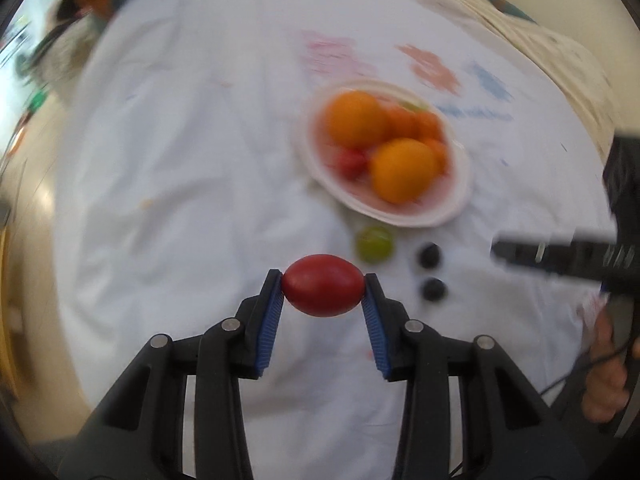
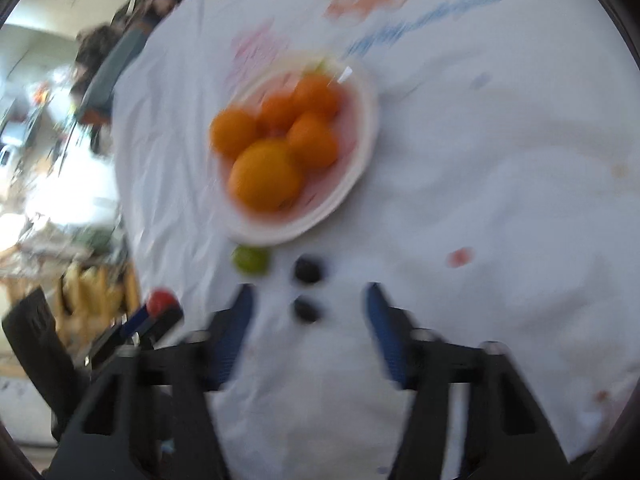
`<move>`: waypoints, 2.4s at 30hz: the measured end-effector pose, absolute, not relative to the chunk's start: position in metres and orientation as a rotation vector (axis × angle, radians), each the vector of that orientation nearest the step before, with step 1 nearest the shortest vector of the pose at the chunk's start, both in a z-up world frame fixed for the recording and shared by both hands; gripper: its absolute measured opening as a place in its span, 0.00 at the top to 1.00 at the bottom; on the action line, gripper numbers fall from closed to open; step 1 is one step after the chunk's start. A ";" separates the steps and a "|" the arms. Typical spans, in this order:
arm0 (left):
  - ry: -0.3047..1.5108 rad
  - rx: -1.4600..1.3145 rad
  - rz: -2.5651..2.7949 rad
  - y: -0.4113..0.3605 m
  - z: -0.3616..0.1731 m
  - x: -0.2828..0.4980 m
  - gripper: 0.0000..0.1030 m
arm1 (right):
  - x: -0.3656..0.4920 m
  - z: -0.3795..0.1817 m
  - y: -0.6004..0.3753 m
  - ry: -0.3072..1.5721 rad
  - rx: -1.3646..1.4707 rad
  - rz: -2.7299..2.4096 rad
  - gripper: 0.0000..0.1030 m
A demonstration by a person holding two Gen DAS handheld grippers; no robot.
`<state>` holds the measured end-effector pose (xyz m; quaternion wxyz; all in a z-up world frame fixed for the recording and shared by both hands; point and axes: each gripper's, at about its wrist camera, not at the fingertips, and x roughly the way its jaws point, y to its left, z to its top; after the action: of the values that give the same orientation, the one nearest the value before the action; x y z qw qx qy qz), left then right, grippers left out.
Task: Organize fruits
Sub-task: 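Grasp a dark purple plum with the right tool while the left tool holds the tomato, then carry both fruits over the pink plate and open both tools to release them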
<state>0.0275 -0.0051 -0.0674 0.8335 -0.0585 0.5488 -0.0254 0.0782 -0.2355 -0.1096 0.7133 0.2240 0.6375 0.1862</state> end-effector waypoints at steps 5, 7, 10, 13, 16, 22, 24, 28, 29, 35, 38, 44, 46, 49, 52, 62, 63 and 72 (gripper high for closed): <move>1.162 -0.162 -0.007 0.010 -0.067 0.034 0.66 | 0.081 -0.134 -0.206 1.493 0.347 0.394 0.67; 1.159 -0.167 -0.009 0.010 -0.065 0.036 0.66 | 0.082 -0.140 -0.195 1.508 0.305 0.399 0.67; 1.150 -0.180 -0.021 0.010 -0.060 0.035 0.66 | 0.083 -0.146 -0.182 1.515 0.239 0.399 0.67; 1.143 -0.199 -0.034 0.009 -0.055 0.038 0.65 | 0.082 -0.151 -0.172 1.513 0.185 0.402 0.67; 1.144 -0.213 -0.045 0.008 -0.053 0.040 0.65 | 0.081 -0.151 -0.165 1.504 0.130 0.405 0.67; 1.160 -0.220 -0.049 0.006 -0.056 0.043 0.65 | 0.073 -0.150 -0.160 1.489 0.063 0.417 0.75; 1.162 -0.214 -0.052 0.003 -0.057 0.045 0.65 | 0.070 -0.149 -0.158 1.474 0.023 0.415 0.79; 1.156 -0.195 -0.049 0.000 -0.057 0.047 0.65 | 0.065 -0.147 -0.160 1.472 0.044 0.452 0.79; 1.156 -0.195 -0.044 0.000 -0.058 0.047 0.65 | 0.064 -0.146 -0.163 1.473 0.056 0.458 0.79; 1.156 -0.167 0.003 0.007 -0.067 0.050 0.65 | 0.054 -0.136 -0.175 1.460 0.100 0.470 0.79; 1.160 -0.160 0.031 0.013 -0.073 0.050 0.65 | 0.051 -0.128 -0.184 1.451 0.131 0.464 0.79; 1.164 -0.139 0.071 0.021 -0.081 0.049 0.65 | 0.055 -0.108 -0.227 1.408 0.203 0.424 0.79; 1.156 -0.135 0.085 0.024 -0.080 0.049 0.66 | 0.058 -0.095 -0.242 1.370 0.236 0.397 0.79; 1.144 -0.142 0.089 0.027 -0.076 0.051 0.66 | 0.066 -0.079 -0.254 1.312 0.281 0.369 0.79; 1.127 -0.143 0.077 0.027 -0.069 0.058 0.66 | 0.082 -0.061 -0.263 1.240 0.320 0.353 0.79; 1.056 -0.086 -0.015 0.005 -0.048 0.103 0.66 | 0.141 -0.048 -0.261 1.144 0.390 0.370 0.79; 1.053 -0.074 -0.025 0.002 -0.049 0.107 0.65 | 0.149 -0.051 -0.259 1.150 0.388 0.374 0.79; 1.094 -0.025 -0.101 -0.018 -0.080 0.148 0.65 | 0.185 -0.091 -0.246 1.243 0.378 0.385 0.79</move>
<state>0.1481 -0.0180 -0.0799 0.8529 -0.0121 0.5198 -0.0480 0.1851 -0.2464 -0.0906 0.7791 0.1748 0.5751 0.1779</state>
